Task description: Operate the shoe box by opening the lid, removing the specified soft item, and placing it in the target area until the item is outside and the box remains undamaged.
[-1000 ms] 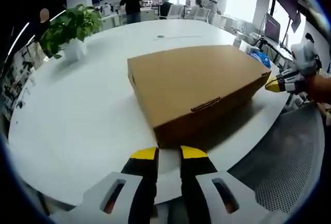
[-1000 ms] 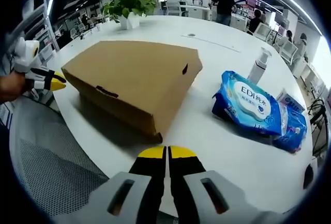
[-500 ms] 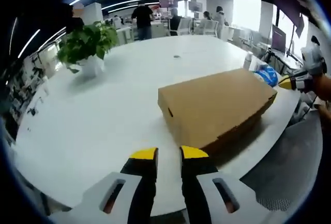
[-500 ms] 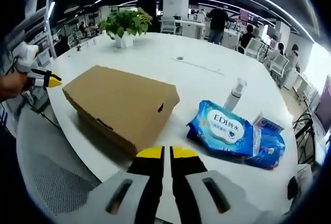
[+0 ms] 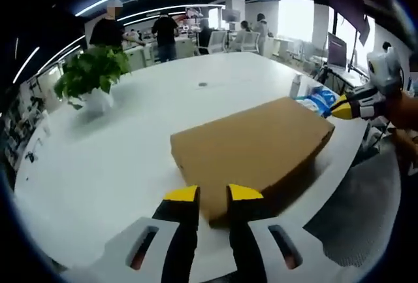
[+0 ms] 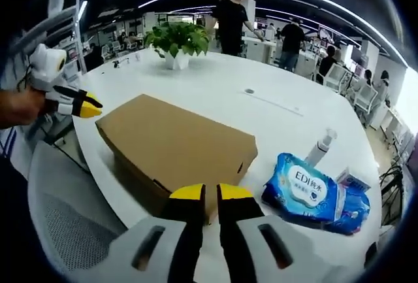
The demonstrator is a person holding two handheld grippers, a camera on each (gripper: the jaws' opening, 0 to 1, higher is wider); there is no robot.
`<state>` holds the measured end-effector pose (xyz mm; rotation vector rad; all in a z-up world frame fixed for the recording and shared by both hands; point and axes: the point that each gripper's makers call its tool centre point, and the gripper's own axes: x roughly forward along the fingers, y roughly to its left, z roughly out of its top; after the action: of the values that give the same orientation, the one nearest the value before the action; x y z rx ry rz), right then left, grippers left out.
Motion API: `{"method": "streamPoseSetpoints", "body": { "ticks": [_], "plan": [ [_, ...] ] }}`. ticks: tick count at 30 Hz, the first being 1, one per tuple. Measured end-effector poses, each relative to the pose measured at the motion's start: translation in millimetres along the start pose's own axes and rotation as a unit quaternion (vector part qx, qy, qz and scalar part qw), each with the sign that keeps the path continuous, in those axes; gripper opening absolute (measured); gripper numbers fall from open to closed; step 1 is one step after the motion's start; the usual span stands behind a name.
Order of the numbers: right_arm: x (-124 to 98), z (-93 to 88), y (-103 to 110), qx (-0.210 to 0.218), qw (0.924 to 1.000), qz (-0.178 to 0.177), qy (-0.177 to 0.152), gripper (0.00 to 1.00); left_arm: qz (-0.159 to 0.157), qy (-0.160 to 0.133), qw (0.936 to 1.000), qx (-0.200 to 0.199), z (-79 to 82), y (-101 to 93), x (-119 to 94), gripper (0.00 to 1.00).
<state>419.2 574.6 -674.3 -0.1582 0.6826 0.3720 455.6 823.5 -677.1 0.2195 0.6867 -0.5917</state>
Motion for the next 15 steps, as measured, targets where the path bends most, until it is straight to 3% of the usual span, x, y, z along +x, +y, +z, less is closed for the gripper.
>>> {"method": "streamPoseSetpoints", "body": {
  "ticks": [9, 15],
  "plan": [
    [5, -12.3, -1, 0.001, 0.9998, 0.006, 0.016, 0.05, -0.011, 0.024, 0.9996, -0.007, -17.3, -5.2, 8, 0.14],
    [9, -19.9, -1, 0.004, 0.9996, 0.010, 0.027, 0.05, -0.014, 0.028, 0.9995, -0.010, -20.4, -5.2, 11, 0.13]
  ]
}}
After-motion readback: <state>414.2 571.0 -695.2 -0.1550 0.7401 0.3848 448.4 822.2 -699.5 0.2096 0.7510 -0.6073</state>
